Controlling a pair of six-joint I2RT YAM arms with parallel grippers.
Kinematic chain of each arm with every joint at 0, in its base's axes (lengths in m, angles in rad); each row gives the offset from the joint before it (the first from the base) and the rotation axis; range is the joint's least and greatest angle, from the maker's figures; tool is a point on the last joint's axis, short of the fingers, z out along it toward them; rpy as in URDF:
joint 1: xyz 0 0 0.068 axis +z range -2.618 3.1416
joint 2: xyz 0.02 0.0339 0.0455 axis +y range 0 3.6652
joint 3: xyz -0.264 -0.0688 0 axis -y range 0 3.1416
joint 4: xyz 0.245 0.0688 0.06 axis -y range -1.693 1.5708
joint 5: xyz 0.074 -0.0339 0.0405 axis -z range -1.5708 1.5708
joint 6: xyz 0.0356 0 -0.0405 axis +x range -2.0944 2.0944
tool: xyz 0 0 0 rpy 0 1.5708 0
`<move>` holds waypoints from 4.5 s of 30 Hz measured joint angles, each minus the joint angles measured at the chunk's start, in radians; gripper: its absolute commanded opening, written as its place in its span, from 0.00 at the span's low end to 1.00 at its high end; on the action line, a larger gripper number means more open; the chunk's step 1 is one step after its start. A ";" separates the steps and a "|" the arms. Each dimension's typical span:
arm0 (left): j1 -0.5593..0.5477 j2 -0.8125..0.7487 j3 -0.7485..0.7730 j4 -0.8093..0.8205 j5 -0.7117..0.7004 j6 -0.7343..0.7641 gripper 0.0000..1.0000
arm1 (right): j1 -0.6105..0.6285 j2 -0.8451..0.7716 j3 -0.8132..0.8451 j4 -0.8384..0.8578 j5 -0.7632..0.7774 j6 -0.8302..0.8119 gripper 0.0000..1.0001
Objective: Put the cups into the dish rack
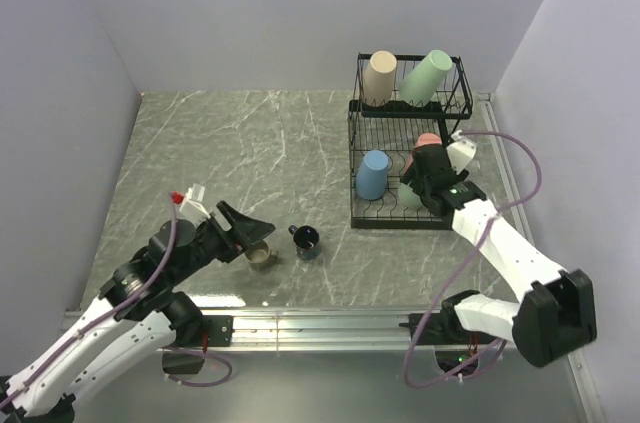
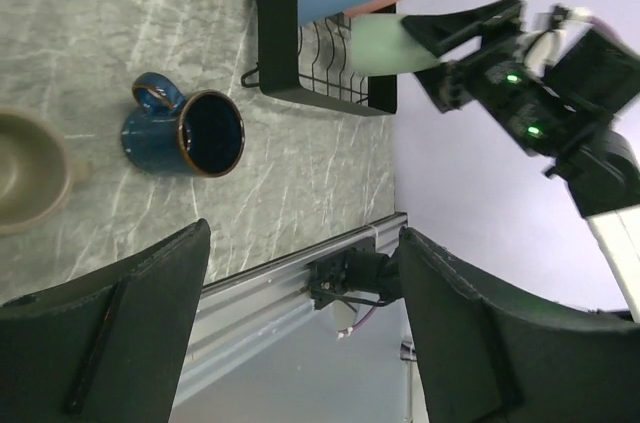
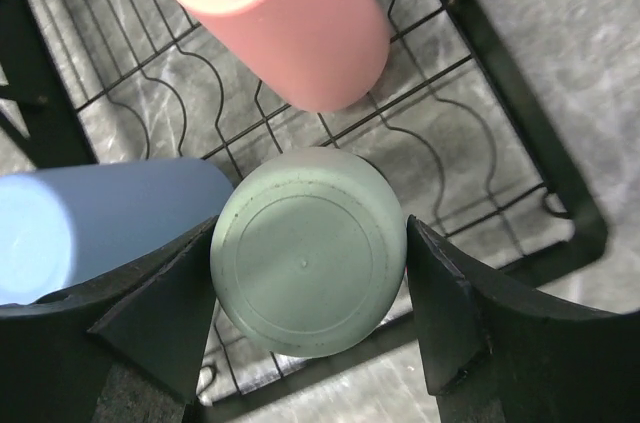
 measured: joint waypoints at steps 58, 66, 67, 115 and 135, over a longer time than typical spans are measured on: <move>0.000 -0.058 0.128 -0.413 -0.146 0.104 0.75 | 0.041 -0.275 0.002 -0.117 0.024 0.192 0.99; 0.000 -0.066 0.122 -0.375 -0.131 0.105 0.74 | -0.317 -0.200 -0.108 -0.102 -0.266 0.095 1.00; 0.000 -0.071 0.121 -0.375 -0.132 0.104 0.74 | -0.332 -0.183 -0.114 -0.093 -0.290 0.087 1.00; 0.000 -0.161 0.151 -0.523 -0.171 0.027 0.74 | -0.420 -0.119 -0.259 0.272 -0.494 0.005 0.92; 0.000 -0.222 0.152 -0.603 -0.171 -0.007 0.74 | -0.501 0.024 -0.293 0.401 -0.576 0.185 0.95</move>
